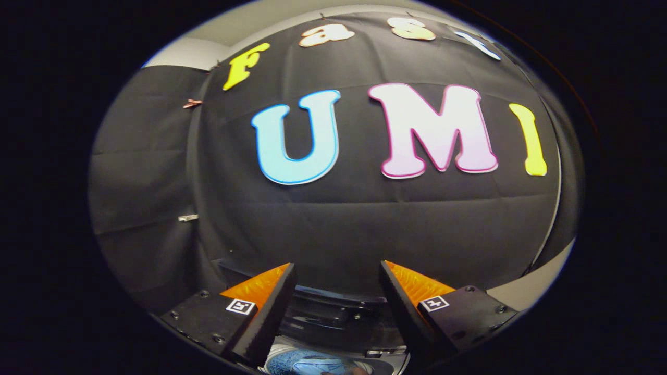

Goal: Put the clothes into the washing machine and then close the washing machine lid.

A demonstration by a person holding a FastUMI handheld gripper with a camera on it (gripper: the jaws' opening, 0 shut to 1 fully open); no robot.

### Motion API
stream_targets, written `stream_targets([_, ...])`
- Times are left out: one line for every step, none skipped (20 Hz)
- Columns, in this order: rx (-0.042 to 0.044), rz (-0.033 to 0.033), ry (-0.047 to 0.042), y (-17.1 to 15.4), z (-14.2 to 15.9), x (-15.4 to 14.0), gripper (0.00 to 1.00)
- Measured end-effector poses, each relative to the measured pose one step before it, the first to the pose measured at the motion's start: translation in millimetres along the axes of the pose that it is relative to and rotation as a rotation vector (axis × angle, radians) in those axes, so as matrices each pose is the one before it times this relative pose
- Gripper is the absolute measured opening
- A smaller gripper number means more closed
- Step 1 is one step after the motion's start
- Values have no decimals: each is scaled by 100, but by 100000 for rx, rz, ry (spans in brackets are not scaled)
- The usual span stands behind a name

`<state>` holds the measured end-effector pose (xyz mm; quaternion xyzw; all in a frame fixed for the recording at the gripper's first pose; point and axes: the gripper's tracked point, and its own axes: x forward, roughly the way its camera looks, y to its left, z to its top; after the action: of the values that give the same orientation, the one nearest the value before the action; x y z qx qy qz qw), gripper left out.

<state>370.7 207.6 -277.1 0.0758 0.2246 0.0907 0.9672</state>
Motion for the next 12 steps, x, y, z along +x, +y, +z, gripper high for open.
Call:
stream_targets([1373, -3000, 1339, -811, -226, 427, 99])
stream_targets([1043, -3008, 1243, -891, -281, 340, 98])
stream_targets([1002, -2337, 1143, -812, -252, 251, 99])
stream_targets([663, -2428, 1074, -558, -201, 464, 99])
stream_targets([15, -2109, 1255, -376, -363, 328, 99])
stream_targets([-490, -1651, 1925, -275, -545, 323, 98])
stream_targets([-1025, -1736, 3037, -479, -617, 474, 98])
stream_targets([-1752, 17, -125, -30, 62, -142, 99])
stream_targets([-1448, -273, -1444, -65, 395, 296, 99])
stream_targets([-1129, -97, 446, 51, -215, 101, 99])
stream_targets([-32, -288, -34, 19, -265, -105, 99])
stream_targets([269, -188, -40, -30, 41, -58, 99])
